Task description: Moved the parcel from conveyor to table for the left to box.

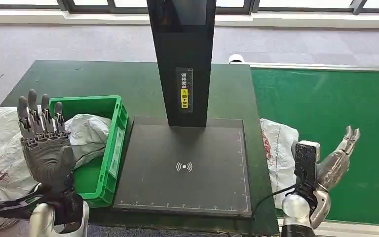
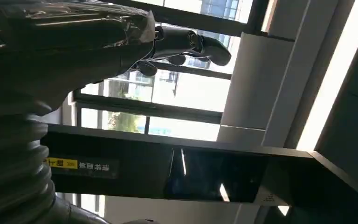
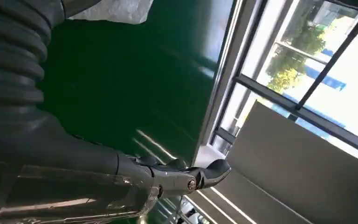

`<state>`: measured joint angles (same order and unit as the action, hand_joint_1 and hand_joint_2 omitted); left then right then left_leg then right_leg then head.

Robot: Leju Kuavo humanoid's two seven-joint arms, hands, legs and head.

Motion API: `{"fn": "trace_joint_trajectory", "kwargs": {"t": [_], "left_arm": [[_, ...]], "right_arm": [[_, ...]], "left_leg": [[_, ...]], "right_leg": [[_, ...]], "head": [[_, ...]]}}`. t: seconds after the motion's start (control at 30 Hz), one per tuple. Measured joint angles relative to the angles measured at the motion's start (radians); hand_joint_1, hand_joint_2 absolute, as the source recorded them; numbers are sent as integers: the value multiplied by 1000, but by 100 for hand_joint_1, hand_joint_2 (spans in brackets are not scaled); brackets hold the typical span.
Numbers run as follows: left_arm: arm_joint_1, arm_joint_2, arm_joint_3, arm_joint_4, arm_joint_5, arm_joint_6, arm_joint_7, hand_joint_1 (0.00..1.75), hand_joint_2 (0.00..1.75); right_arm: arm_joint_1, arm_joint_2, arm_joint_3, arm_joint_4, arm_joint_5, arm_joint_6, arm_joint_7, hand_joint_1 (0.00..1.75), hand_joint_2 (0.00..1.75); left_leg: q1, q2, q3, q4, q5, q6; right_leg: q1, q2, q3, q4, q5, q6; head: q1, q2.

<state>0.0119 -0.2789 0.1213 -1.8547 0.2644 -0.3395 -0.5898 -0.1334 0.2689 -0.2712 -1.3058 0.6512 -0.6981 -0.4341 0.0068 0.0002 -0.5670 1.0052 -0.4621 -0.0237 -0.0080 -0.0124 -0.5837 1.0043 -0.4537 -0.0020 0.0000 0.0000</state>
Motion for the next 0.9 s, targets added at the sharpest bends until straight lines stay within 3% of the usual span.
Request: {"fn": "trace_joint_trajectory", "kwargs": {"t": [0.27,0.5,0.9], "left_arm": [[8,1,-25,11,-22,-16,33,0,175],[18,2,-37,25,-32,-16,33,0,175],[24,2,-38,25,-32,-17,33,0,175]], "right_arm": [[-49,-39,0,155,161,59,257,0,175],[-80,-74,0,296,205,101,336,0,175],[-84,-95,0,365,211,105,340,0,175]], "left_leg": [[0,0,0,0,1,1],[0,0,0,0,1,1],[0,0,-1,0,1,1]], "right_leg": [[-1,0,0,0,0,1],[0,0,0,0,1,1],[0,0,-1,0,1,1]], "head": [[0,0],[0,0],[0,0]]}}
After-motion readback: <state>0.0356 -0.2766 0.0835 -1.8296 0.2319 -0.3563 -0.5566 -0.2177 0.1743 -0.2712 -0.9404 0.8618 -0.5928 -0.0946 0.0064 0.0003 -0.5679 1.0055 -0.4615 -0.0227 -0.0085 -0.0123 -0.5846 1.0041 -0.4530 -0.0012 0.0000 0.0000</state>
